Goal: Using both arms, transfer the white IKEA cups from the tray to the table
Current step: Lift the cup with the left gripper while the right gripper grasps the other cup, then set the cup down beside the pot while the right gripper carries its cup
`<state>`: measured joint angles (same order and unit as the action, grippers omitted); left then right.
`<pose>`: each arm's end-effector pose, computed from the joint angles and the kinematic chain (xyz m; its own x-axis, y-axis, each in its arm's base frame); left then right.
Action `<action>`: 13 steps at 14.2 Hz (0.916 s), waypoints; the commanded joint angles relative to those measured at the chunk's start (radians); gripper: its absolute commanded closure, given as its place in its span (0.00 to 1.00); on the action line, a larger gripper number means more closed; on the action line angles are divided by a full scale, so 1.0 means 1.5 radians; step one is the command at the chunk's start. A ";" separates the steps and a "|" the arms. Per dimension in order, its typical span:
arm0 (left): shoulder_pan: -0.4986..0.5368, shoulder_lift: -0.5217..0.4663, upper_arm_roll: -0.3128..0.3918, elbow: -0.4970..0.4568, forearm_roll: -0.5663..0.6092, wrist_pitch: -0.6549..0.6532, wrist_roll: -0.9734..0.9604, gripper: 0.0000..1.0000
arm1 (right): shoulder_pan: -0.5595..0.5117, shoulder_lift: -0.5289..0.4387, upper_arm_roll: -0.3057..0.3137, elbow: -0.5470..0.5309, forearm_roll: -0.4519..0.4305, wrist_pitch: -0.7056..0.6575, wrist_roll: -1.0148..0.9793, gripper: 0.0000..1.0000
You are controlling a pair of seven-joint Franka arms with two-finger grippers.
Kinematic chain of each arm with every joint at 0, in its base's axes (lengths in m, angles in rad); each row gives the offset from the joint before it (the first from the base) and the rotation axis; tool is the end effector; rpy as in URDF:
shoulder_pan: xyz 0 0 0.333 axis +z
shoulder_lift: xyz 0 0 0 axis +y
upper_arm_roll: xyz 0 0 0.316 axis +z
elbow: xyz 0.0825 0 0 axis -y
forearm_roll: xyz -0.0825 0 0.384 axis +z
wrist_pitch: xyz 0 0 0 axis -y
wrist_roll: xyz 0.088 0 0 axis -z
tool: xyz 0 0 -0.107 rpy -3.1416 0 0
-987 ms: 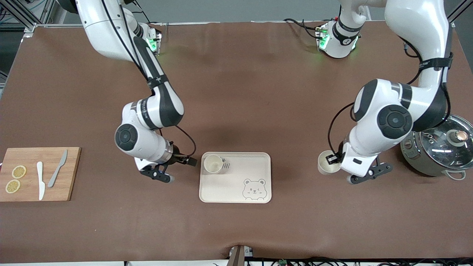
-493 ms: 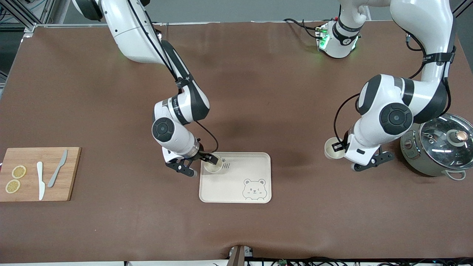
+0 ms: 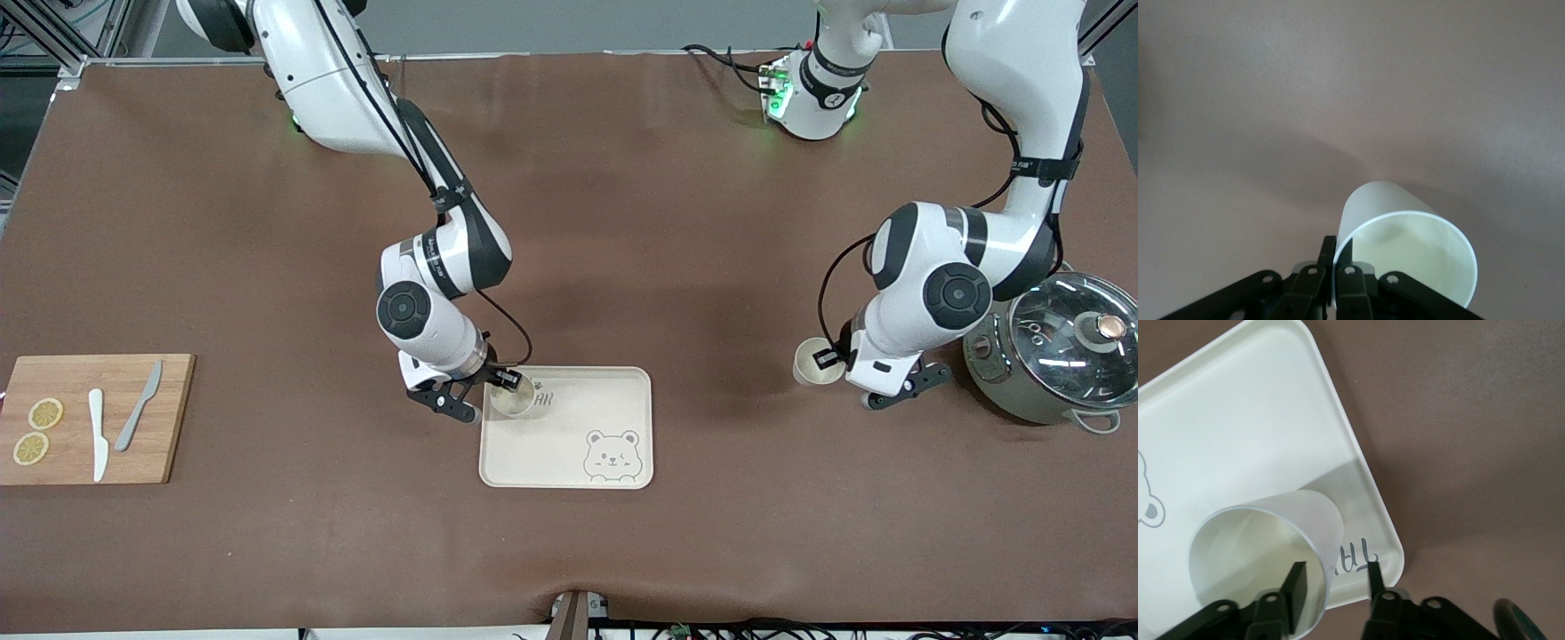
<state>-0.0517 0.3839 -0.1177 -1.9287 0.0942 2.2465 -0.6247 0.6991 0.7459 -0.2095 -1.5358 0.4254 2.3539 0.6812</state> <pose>0.6068 -0.0979 0.2854 0.9196 0.3912 -0.0361 0.3889 -0.9195 -0.0577 0.6184 0.3637 0.2297 0.9146 -0.4003 -0.0570 -0.4035 -0.8949 -0.1906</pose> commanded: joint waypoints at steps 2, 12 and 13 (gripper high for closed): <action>0.021 0.001 -0.008 -0.050 -0.001 0.087 0.021 1.00 | 0.008 0.010 -0.009 0.025 0.009 0.001 0.019 1.00; 0.045 0.030 -0.016 -0.058 -0.029 0.131 0.061 0.41 | -0.086 -0.059 -0.049 0.055 -0.009 -0.223 -0.078 1.00; 0.042 0.030 -0.015 -0.054 -0.030 0.131 0.061 0.05 | -0.089 -0.081 -0.072 0.042 -0.010 -0.245 -0.105 1.00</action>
<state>0.0131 0.4289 -0.1336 -2.0217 0.0720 2.4352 -0.5444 0.5873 0.6993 -0.2857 -1.4247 0.4213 2.0504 0.5971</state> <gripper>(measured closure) 0.749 0.974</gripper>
